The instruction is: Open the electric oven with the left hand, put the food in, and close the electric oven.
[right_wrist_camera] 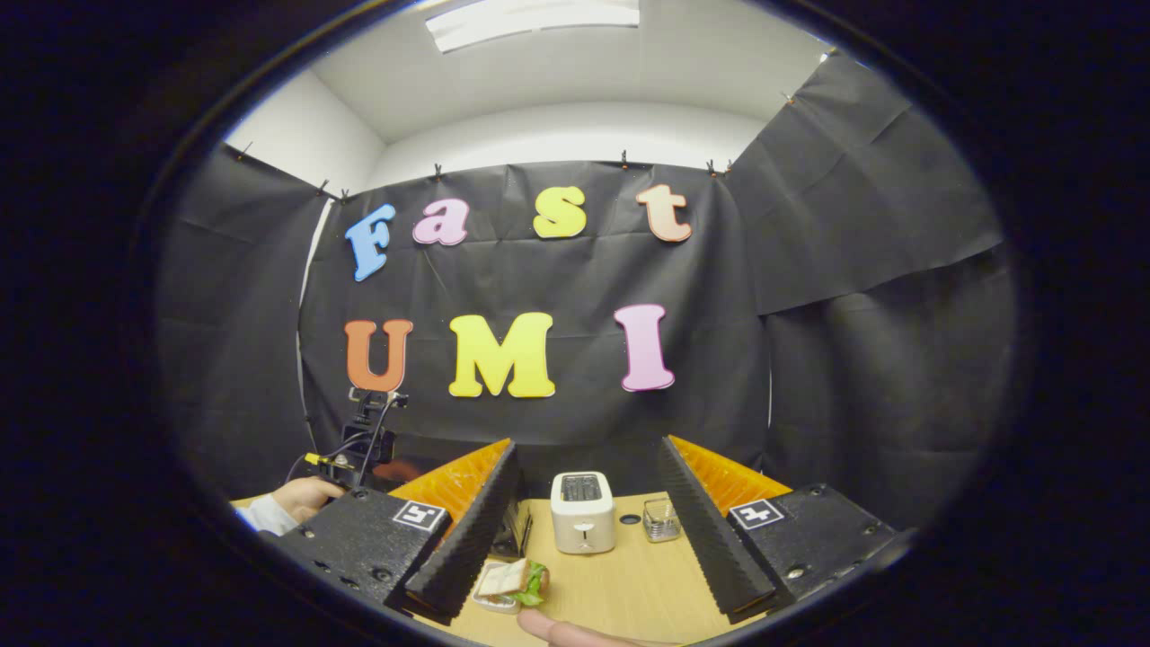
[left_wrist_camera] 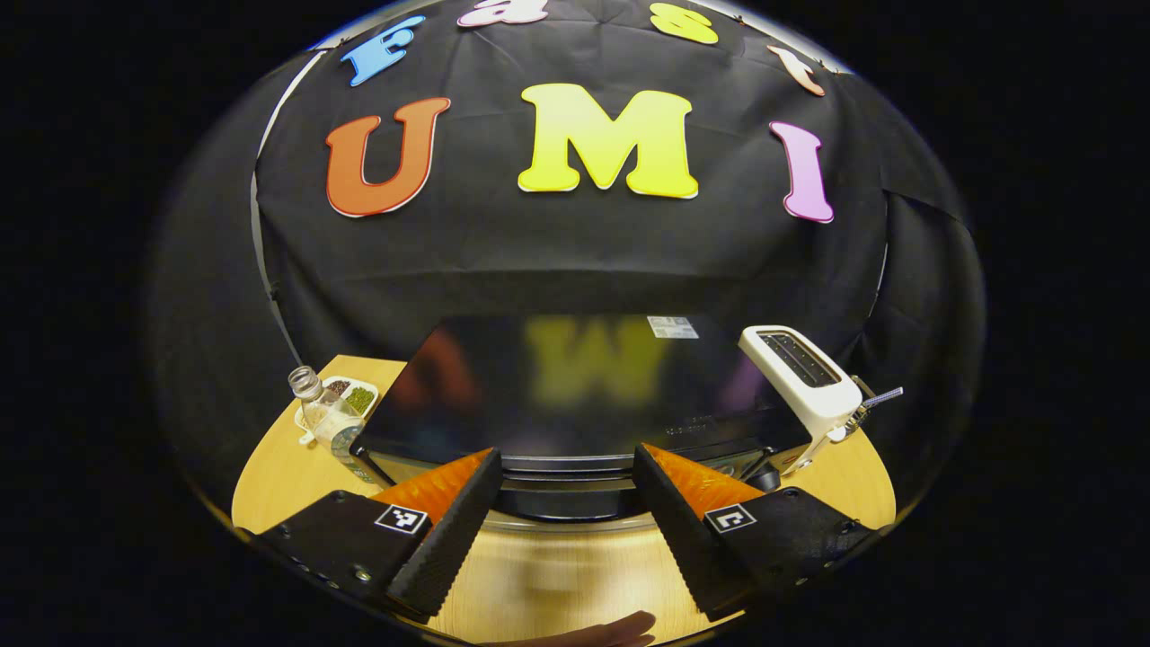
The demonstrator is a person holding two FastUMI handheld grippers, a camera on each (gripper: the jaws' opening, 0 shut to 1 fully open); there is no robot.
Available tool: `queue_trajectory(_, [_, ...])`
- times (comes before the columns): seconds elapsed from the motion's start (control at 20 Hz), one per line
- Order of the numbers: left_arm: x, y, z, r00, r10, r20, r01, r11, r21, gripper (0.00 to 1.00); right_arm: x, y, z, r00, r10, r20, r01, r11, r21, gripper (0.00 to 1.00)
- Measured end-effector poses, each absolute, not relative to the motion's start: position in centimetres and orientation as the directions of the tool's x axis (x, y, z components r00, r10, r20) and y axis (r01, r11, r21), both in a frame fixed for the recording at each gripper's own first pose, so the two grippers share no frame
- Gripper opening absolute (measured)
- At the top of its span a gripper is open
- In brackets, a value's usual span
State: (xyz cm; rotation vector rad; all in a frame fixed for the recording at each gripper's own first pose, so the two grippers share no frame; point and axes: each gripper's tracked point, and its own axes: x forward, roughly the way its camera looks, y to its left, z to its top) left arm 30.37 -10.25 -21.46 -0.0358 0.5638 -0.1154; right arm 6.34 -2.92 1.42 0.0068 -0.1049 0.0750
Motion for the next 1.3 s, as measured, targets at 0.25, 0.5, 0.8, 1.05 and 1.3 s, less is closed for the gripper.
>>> queue_trajectory(0.25, [30.3, -10.9, -22.2, 0.81, -0.139, -0.57, 0.106, 0.99, -0.091, 0.97, 7.0, -3.8, 0.6, 0.994, 0.066, 0.081, -0.068, 0.997, 0.022, 0.99])
queue_trajectory(0.5, [29.4, -10.7, -22.3, 0.809, -0.133, -0.572, 0.117, 0.991, -0.065, 0.97, 6.7, -4.0, 0.3, 0.995, 0.063, 0.074, -0.065, 0.998, 0.025, 0.99])
queue_trajectory(0.8, [26.3, -10.4, -22.6, 0.825, -0.133, -0.549, 0.119, 0.991, -0.061, 0.98, 5.8, -4.3, -0.2, 0.996, 0.057, 0.063, -0.059, 0.998, 0.031, 0.99])
queue_trajectory(1.05, [22.3, -10.5, -24.1, 0.84, -0.132, -0.527, 0.115, 0.991, -0.065, 0.97, 5.3, -4.9, -1.3, 0.998, 0.05, 0.04, -0.052, 0.998, 0.039, 0.99])
queue_trajectory(1.3, [18.6, -10.4, -26.5, 0.845, -0.13, -0.519, 0.115, 0.991, -0.062, 0.97, 4.6, -4.7, -2.1, 0.998, 0.057, 0.023, -0.058, 0.998, 0.036, 1.0])
